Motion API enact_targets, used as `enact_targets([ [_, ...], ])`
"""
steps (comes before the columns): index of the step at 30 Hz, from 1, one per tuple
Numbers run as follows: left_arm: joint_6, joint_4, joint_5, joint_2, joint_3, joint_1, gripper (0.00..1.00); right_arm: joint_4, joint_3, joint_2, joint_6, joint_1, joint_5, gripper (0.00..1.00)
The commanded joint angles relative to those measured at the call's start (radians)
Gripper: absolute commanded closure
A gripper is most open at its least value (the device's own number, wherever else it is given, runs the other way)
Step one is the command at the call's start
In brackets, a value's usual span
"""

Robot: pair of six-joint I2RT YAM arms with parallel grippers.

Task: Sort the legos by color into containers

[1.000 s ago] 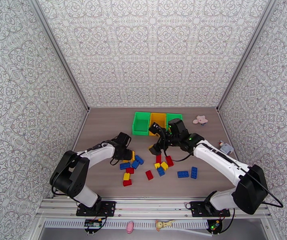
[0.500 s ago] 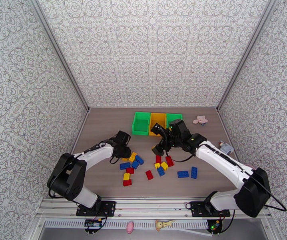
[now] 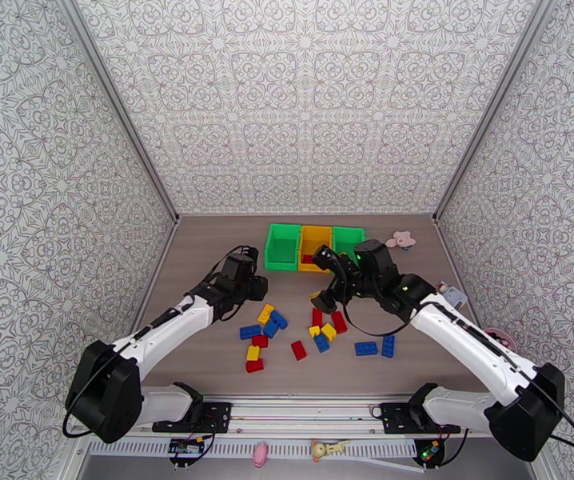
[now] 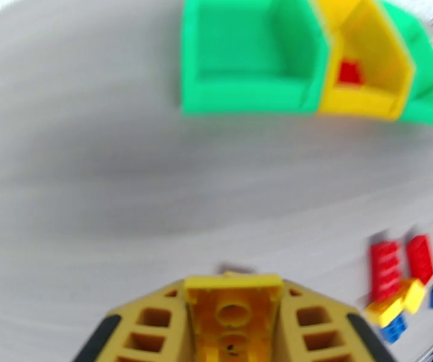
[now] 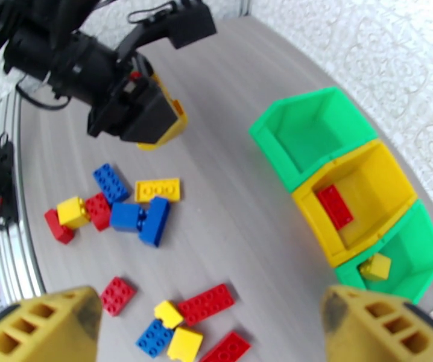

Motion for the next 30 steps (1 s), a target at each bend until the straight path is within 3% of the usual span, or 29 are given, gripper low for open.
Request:
enact_targets([
  [1, -0.007, 0.15, -0.025, -0.007, 0.025, -0.022, 0.75, 0.115, -0.045, 0.007, 0.062, -0.026, 0.025, 0.0],
  [10, 0.01, 0.226, -0.003, 0.15, 0.153, 0.005, 0.74, 0.245, -0.063, 0.039, 0.141, -0.048, 0.008, 0.0],
  [30, 0.063, 0.212, 0.092, 0.64, 0.59, 0.071, 0.74, 0.245, -0.038, 0.066, 0.165, -0.05, 0.042, 0.0],
])
